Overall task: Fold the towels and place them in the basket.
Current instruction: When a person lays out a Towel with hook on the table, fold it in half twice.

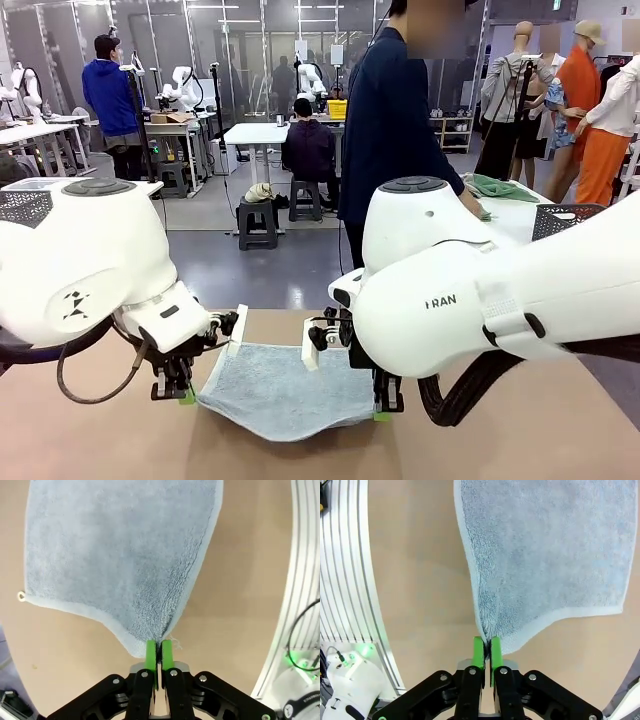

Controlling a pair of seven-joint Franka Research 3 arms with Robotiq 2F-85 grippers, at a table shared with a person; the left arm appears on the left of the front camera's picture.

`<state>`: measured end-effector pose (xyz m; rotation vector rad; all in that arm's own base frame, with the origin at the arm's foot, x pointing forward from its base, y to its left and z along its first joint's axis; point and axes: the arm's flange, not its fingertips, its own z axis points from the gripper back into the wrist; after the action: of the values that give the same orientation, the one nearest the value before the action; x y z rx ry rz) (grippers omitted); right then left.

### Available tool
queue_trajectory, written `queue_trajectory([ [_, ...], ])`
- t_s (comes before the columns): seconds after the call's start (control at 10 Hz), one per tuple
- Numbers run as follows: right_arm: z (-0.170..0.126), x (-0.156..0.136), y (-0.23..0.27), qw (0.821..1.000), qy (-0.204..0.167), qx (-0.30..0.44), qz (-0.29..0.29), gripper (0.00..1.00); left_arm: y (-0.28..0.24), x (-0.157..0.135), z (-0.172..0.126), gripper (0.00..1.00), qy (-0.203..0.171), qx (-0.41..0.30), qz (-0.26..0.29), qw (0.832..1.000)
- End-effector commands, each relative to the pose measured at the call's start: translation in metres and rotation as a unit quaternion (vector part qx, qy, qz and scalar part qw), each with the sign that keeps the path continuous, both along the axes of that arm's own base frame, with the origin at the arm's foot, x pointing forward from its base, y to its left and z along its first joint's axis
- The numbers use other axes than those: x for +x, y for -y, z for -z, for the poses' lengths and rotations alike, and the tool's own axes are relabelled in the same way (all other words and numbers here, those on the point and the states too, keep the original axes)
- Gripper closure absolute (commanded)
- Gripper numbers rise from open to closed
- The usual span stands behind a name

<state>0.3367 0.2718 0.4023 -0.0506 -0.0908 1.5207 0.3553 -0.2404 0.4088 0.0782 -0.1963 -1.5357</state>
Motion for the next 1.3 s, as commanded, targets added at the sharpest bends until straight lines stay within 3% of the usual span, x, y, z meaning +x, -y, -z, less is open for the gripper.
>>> queue_trajectory([
  [0.0,-0.006,0.030,0.002,1.000,-0.004,0.001,-0.015,0.93,0.002,0.031,-0.013,0.95,0.004,0.017,0.010,1.000],
  [0.4,-0.010,0.080,0.008,1.000,-0.009,0.013,-0.026,0.93,0.008,0.087,-0.016,0.95,-0.014,0.029,0.004,0.999],
  [0.7,0.002,0.121,0.007,1.000,-0.007,0.003,-0.029,0.93,0.010,0.124,-0.006,0.95,-0.021,0.033,-0.010,0.999],
  [1.2,0.012,0.169,0.021,0.999,0.026,0.004,-0.037,0.93,0.002,0.169,0.011,0.95,0.007,0.035,-0.027,0.999],
])
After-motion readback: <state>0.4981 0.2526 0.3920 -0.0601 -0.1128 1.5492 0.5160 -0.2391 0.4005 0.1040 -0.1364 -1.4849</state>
